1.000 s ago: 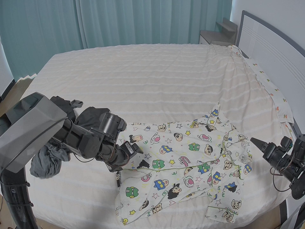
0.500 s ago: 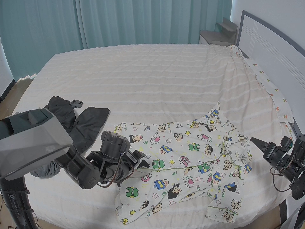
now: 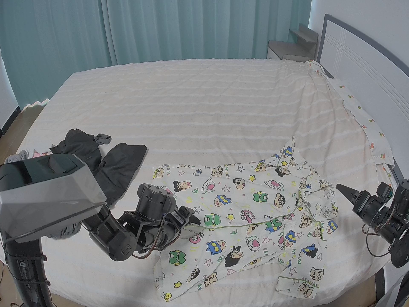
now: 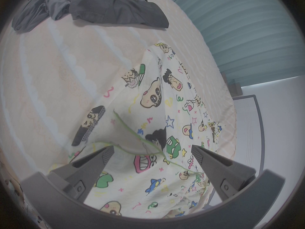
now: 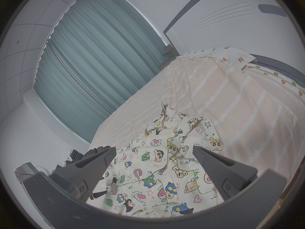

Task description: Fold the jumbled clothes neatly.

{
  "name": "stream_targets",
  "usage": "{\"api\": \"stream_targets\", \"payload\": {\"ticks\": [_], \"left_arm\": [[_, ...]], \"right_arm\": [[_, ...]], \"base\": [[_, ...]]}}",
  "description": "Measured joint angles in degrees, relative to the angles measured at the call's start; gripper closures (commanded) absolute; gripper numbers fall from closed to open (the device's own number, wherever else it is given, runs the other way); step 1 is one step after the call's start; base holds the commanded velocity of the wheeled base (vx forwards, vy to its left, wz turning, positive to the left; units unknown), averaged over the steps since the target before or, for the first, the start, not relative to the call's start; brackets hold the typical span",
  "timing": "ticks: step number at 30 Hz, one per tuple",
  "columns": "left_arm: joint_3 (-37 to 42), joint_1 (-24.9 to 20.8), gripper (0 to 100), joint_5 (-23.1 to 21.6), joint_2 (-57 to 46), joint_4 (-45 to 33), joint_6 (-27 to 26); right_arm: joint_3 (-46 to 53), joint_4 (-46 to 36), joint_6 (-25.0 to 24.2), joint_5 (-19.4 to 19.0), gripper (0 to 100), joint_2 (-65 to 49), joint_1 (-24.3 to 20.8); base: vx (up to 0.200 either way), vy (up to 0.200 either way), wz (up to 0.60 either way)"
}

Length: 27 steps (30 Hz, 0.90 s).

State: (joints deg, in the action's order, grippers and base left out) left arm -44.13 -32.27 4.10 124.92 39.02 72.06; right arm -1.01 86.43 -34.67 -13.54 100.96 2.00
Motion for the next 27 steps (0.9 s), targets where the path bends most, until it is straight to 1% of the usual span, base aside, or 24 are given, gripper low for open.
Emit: {"api": "stream_targets", "payload": {"ticks": [5, 8, 9, 12, 16, 21, 24, 27], "left_arm": [[0.0, -0.3, 0, 3.4, 2.0, 3.2, -0.3], [0.1, -0.7, 0, 4.7, 2.8, 3.6, -0.3], [0.2, -0.8, 100, 5.0, 3.0, 3.6, -0.4], [0.3, -1.0, 100, 5.7, 3.6, 3.7, -0.5], [0.4, -1.1, 100, 7.6, 4.5, 4.9, -0.7], [2.0, -1.1, 100, 9.6, 5.3, 7.4, -2.9], [4.3, -1.2, 100, 10.1, 5.2, 11.4, -4.3], [7.8, -1.5, 100, 10.5, 4.7, 17.2, -7.7]], "right_arm": [[0.0, 0.0, 0.0, 0.0, 0, -0.4, 0.0], [0.0, 0.0, -0.1, 0.0, 0, -0.5, -0.1], [0.0, 0.0, -0.1, -0.1, 0, -0.6, -0.1], [0.0, 0.0, 0.0, -0.1, 0, -0.7, -0.1], [0.0, 0.0, -0.1, -0.1, 0, -0.7, -0.1], [0.0, 0.0, -0.1, -0.1, 0, -0.7, 0.0], [0.0, -0.1, -0.1, -0.1, 0, -0.7, 0.0], [0.0, 0.0, -0.1, -0.1, 0, -0.7, 0.0]], "base": [[0.0, 0.0, 0.0], [0.0, 0.0, 0.0], [0.0, 0.0, 0.0], [0.0, 0.0, 0.0], [0.0, 0.0, 0.0], [0.0, 0.0, 0.0], [0.0, 0.0, 0.0], [0.0, 0.0, 0.0]]}}
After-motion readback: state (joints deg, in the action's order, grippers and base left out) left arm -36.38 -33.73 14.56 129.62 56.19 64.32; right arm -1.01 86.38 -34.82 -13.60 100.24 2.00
